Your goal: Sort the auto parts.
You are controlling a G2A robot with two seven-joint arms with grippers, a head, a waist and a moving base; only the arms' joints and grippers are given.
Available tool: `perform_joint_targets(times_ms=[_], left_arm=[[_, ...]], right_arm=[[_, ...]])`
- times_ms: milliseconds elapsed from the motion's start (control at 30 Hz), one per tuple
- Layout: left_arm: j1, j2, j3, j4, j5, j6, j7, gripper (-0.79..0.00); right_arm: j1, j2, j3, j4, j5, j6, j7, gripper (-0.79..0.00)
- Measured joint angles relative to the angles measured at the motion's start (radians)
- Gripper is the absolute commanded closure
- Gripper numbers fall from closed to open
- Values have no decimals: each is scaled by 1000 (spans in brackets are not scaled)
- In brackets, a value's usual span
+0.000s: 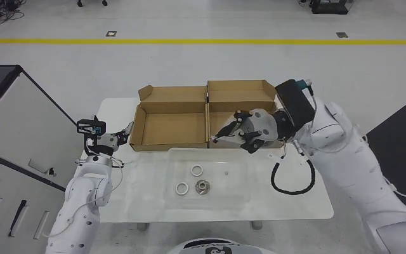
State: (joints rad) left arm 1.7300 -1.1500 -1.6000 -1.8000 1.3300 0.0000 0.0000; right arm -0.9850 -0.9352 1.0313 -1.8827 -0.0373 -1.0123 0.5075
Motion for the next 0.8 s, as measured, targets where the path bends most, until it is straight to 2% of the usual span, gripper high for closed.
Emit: perform_joint_targets(times_ms=[333,500,633,800], left_arm=[[0,0,0,0,0,0,0,-785],[0,0,0,0,0,0,0,-785],[0,0,0,0,0,0,0,-785],[0,0,0,0,0,0,0,-785]], right_arm=[[-2,0,2,-2,-3,5,-2,0],[-50,-7,33,3,1,3,-109,0],[-94,-16,53,-17,68,0,-228,0],[-109,-30,62,-48,95,0,-303,0]])
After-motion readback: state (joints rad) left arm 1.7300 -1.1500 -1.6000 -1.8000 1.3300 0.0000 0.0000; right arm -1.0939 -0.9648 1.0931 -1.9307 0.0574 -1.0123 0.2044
